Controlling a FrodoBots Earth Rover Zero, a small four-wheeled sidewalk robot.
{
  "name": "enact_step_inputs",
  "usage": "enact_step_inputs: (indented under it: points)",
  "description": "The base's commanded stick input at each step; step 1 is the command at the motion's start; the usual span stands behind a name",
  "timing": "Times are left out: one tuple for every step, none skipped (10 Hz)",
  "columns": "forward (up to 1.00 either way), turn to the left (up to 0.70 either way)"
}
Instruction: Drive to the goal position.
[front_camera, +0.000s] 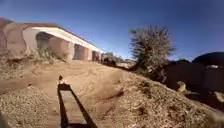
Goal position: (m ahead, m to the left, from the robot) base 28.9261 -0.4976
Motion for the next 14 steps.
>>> enact_step_inputs:
  points:
    - [0.50, 0.00]
    - [0.50, 0.00]
    - [0.50, 0.00]
    - [0.50, 0.00]
    - [0.50, 0.00]
    - [0.50, 0.00]
    - [0.50, 0.00]
    - [0.50, 0.00]
    - [0.50, 0.00]
    - [0.50, 0.00]
    - [0.50, 0.00]
    - [0.50, 0.34]
    - [0.50, 0.50]
    - [0.50, 0.39]
